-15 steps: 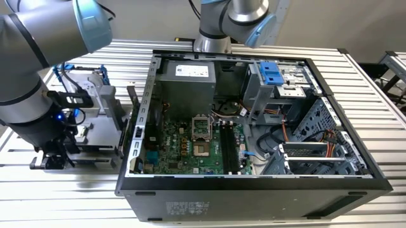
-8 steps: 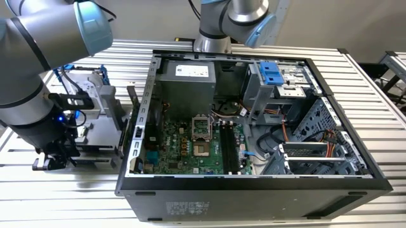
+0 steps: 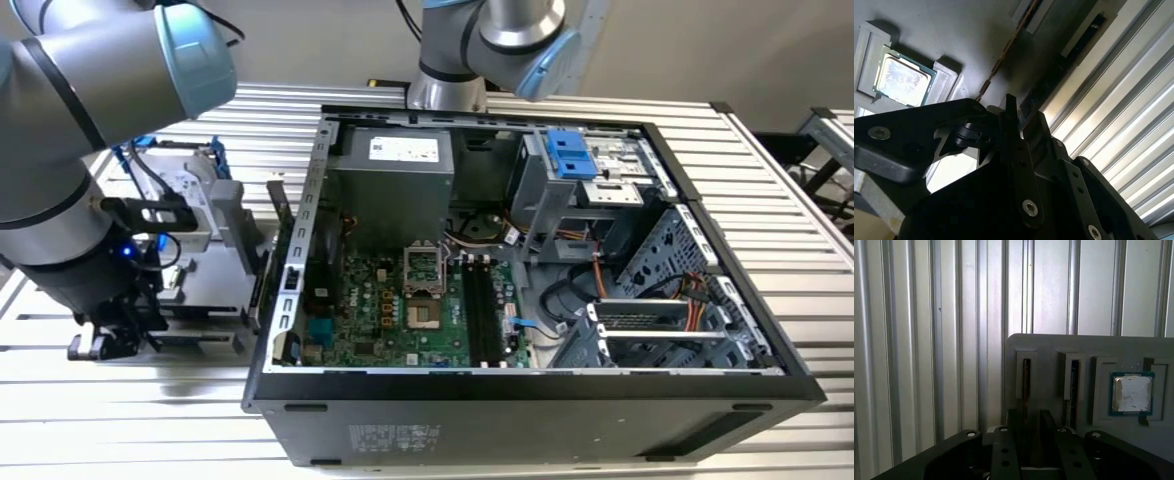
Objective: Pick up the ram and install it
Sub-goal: 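Pick up the ram and move it above insertion slot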
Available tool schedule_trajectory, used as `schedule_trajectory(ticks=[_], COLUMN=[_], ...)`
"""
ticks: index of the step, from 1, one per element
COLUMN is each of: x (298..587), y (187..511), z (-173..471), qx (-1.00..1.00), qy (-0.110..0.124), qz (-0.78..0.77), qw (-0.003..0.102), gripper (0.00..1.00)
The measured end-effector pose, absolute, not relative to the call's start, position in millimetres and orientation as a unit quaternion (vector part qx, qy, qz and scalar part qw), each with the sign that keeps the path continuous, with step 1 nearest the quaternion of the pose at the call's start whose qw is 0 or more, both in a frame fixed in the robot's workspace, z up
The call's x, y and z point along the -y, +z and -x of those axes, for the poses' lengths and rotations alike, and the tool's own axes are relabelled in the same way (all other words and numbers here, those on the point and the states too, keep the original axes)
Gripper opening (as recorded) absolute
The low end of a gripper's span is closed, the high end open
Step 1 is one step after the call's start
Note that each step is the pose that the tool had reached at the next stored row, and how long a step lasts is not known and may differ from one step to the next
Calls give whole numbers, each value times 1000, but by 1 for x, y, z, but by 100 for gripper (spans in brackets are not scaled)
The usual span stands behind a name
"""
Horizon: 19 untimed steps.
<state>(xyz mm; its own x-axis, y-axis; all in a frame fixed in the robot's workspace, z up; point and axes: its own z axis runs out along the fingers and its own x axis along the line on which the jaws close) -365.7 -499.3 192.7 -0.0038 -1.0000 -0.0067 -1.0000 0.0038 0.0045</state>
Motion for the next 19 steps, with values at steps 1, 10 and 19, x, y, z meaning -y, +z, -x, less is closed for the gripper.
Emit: schedule_trajectory(ticks=[1,10,19], x=[500,500,501], y=[193,193,193], z=[366,366,366], qx=[-708,-708,-708], qy=[4,4,4], qz=[706,706,706], qw=[1,1,1], gripper=[100,0,0])
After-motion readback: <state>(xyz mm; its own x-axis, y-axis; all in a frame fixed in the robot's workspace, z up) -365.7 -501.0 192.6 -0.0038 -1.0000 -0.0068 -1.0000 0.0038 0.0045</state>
